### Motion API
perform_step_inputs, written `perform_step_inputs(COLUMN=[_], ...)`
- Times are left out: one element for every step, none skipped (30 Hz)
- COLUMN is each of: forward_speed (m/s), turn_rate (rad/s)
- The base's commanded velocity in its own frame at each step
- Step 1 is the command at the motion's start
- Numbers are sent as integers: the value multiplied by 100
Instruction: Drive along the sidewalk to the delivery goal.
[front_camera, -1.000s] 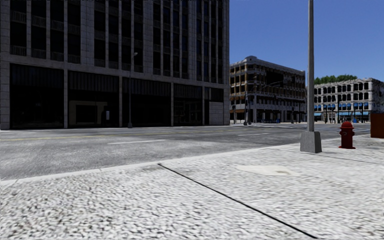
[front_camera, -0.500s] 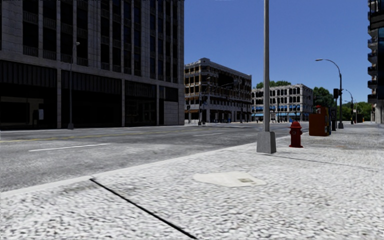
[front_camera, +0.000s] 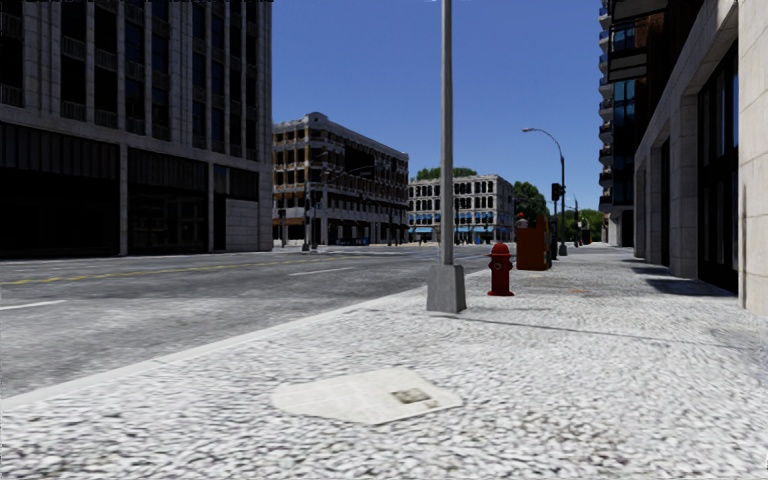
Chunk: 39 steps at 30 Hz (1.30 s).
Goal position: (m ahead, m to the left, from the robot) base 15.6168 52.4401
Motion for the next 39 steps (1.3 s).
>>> perform_step_inputs(forward_speed=[133,133,133,133,133,133,133,133,134,135,136,138,138,138,142,167,200,200,200,200,200,200,200,200,200,200,200,200,200,200,200,200,200,200,200,200,200,200,200], turn_rate=[-58,-58,-58,-58,-58,-58,-58,-58,-58,-58,-58,-58,-58,-58,-58,-58,-58,-58,-55,-55,-54,-54,-53,-53,-53,-53,-53,-53,-53,-53,-53,-53,-53,-53,-53,-52,-47,0,0])
